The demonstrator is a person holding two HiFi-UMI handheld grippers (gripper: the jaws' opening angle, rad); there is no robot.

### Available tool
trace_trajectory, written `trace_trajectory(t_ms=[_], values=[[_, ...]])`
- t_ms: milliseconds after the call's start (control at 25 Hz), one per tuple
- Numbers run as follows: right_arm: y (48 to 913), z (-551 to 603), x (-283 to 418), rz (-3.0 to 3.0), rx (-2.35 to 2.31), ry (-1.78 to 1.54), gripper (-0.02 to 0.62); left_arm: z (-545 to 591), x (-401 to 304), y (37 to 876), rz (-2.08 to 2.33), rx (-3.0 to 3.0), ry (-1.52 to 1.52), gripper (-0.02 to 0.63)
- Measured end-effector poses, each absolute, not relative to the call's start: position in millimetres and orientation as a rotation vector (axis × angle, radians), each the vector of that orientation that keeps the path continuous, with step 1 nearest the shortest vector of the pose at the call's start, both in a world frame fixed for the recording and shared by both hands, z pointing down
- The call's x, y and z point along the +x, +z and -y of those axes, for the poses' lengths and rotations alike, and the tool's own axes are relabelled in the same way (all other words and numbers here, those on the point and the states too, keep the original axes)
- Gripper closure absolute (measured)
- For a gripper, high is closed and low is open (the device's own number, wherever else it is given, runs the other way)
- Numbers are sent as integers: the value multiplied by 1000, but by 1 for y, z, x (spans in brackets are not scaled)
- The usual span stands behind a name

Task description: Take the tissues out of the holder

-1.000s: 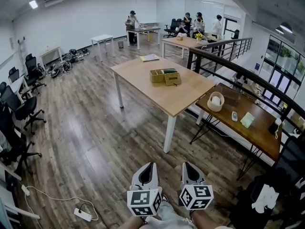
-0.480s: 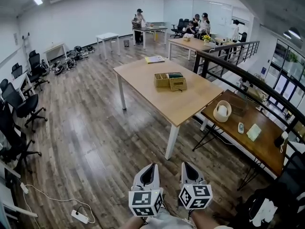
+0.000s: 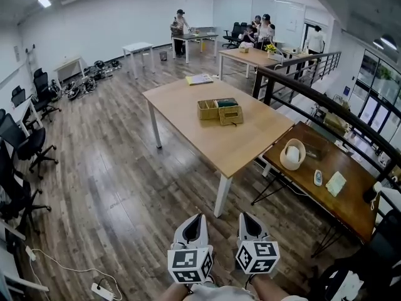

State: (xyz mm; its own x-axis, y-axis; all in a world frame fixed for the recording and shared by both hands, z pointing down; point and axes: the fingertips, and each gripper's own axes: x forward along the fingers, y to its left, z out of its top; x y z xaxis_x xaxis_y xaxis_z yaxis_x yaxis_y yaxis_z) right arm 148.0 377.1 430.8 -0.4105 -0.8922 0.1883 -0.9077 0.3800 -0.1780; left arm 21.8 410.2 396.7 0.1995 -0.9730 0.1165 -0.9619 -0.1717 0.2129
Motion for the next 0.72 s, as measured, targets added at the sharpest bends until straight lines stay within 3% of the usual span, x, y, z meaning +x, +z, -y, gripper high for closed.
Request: trace_trajectory(t_ms=[720], values=[[445,-291,146,2551,1608,422,592,-327,20,410,1864,2182,-46,620]])
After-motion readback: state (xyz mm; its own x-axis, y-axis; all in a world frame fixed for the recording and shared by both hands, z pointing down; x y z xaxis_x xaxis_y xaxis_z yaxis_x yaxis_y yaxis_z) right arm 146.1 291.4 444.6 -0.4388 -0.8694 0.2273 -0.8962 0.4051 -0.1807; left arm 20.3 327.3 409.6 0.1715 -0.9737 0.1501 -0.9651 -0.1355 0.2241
